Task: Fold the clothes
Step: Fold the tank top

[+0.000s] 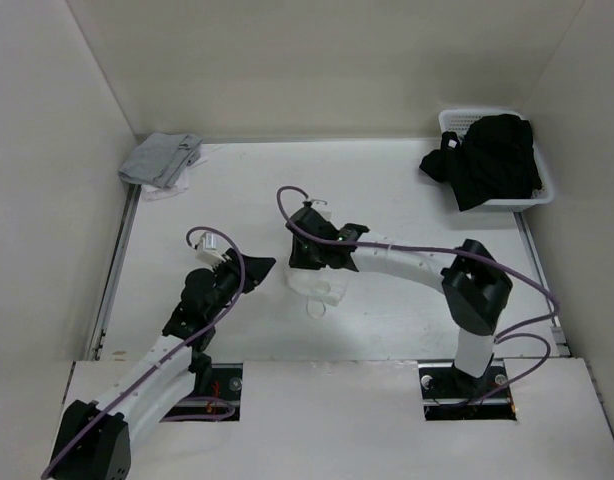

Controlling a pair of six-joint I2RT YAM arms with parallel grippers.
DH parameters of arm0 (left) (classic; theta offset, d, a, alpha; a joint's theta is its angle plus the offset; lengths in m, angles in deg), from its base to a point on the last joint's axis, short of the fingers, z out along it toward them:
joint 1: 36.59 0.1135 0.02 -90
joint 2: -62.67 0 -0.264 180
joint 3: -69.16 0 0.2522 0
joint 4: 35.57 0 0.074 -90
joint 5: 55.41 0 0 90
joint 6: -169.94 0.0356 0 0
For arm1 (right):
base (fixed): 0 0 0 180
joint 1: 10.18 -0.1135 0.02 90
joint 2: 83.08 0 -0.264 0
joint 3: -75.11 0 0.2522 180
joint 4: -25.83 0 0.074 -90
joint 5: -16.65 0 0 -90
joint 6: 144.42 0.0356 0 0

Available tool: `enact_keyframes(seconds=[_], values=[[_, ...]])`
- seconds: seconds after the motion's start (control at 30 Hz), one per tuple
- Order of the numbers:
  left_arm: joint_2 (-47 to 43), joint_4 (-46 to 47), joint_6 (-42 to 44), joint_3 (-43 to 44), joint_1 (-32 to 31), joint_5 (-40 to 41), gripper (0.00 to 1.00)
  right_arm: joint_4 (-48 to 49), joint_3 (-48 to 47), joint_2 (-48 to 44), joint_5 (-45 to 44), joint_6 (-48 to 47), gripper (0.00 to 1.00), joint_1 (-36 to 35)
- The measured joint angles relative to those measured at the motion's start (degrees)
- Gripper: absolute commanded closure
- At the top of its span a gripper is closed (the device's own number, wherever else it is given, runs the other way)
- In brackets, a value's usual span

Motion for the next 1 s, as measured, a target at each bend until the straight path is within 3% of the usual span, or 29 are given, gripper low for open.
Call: enact_keyframes(seconds=[0.1, 0.23, 0.3, 0.43, 0.5, 0.67, 0.87, 1.0], values=[[-1.2, -1.0, 0.0, 0.0, 2.7, -1.5, 0.7, -0.3, -1.8, 4.0, 0.0, 0.0, 0.58, -1.4], [-1.4, -2.3, 0.4, 0.0, 3.9, -2.4, 0.69, 0.3, -0.3, 0.7, -0.9, -0.2, 0.51, -2.6], [-0.3, -2.6, 0.9, 0.3, 2.9, -2.3, 0.68, 1.8, 3.5, -4.9, -1.6, -0.4, 0.59, -2.7], [6.4, -2.4, 2.2, 2.8, -2.0, -0.7, 0.68, 7.6, 13.6, -17.4, -2.6, -0.9, 0.91, -2.0], [10.5, -1.8, 2.8, 4.7, -5.2, 0.1, 0.68, 11.6, 18.8, -20.7, -2.6, -0.9, 0.97, -1.3], [16.0, 0.3, 4.7, 7.7, -11.6, 3.1, 0.68, 18.8, 32.6, -22.8, -2.9, -1.0, 0.99, -0.4], [7.4, -4.9, 8.6, 7.5, -11.7, 10.2, 0.57, 27.3, 46.6, -31.8, -4.8, -2.8, 0.92, -2.2], [0.3, -10.8, 10.7, 7.4, -7.3, 14.9, 0.5, 33.7, 49.9, -36.5, -5.2, -4.6, 0.65, 1.3]])
